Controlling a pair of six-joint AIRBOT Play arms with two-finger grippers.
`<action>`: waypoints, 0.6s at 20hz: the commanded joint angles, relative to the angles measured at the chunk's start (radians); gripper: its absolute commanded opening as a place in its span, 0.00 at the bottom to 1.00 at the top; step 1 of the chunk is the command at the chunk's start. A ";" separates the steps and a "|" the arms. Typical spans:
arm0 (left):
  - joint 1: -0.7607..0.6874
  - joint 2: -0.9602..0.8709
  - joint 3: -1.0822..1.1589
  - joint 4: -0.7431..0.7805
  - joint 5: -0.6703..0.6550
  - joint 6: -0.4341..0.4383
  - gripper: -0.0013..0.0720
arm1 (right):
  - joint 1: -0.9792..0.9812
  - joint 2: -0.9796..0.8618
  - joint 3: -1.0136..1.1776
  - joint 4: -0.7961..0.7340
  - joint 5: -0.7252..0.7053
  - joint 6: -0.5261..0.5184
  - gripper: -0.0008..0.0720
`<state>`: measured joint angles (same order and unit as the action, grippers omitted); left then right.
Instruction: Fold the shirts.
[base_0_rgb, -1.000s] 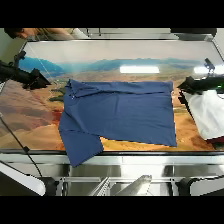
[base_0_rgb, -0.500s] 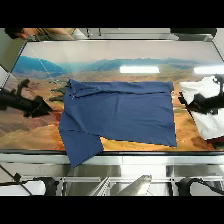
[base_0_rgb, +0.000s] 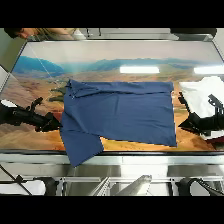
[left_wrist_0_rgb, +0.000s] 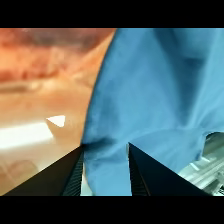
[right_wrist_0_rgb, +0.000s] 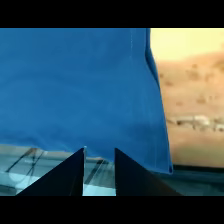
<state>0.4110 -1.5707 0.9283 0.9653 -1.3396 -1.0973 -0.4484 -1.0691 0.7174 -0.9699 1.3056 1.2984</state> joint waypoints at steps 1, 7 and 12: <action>0.001 -0.050 0.000 0.004 -0.025 0.016 0.42 | -0.001 0.028 -0.014 0.006 0.029 -0.008 0.31; 0.106 0.033 -0.097 0.004 -0.068 0.012 0.42 | -0.049 0.029 -0.014 -0.014 0.031 -0.022 0.31; 0.239 0.209 -0.189 0.001 -0.009 0.011 0.42 | -0.198 -0.014 -0.016 -0.017 0.003 -0.045 0.43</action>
<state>0.5880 -1.4414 0.7872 0.9833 -1.3602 -1.0859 -0.5808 -1.0542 0.7033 -0.9840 1.3312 1.2636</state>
